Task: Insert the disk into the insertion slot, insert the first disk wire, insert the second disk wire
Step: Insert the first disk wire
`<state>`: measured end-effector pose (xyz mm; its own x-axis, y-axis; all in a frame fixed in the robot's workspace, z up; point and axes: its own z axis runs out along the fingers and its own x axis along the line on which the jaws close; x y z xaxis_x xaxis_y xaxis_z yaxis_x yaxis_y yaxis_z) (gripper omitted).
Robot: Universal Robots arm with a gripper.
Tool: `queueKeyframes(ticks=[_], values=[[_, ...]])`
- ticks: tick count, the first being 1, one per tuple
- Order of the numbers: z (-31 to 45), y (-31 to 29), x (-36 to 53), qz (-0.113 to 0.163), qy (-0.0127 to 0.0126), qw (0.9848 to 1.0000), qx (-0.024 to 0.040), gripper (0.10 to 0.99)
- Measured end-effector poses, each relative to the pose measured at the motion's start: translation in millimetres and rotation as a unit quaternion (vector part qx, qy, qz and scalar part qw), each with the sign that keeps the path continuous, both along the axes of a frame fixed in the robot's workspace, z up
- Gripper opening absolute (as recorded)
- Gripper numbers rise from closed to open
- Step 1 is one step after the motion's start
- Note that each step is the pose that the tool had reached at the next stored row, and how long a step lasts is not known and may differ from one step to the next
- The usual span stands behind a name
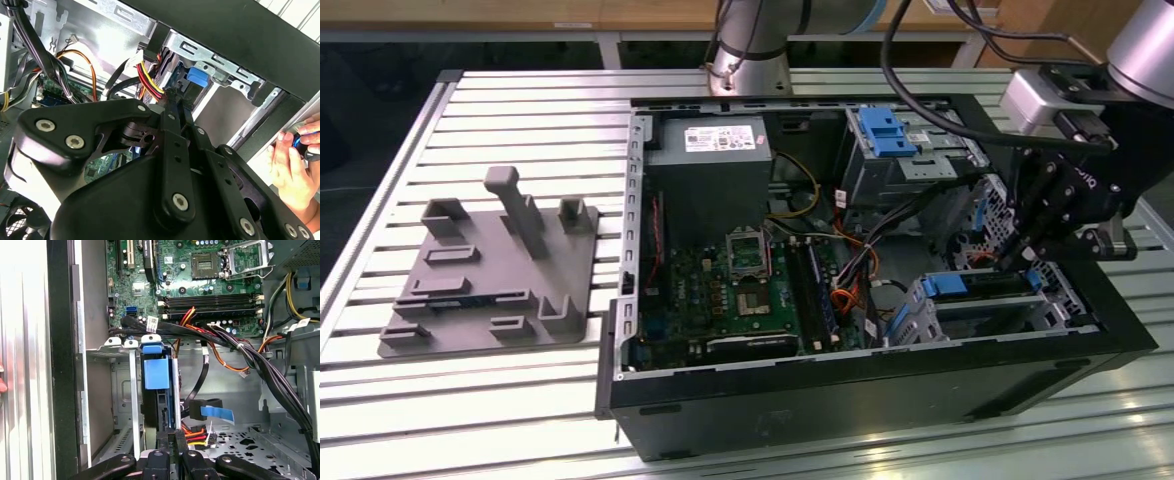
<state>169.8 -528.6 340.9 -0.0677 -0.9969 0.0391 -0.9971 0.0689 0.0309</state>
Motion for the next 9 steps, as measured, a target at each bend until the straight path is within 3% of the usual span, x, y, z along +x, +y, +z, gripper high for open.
queueKeyframes(ticks=[9], values=[[-0.9,-1.8,0.0,0.000,0.0000,1.0000,-0.0001,0.165]])
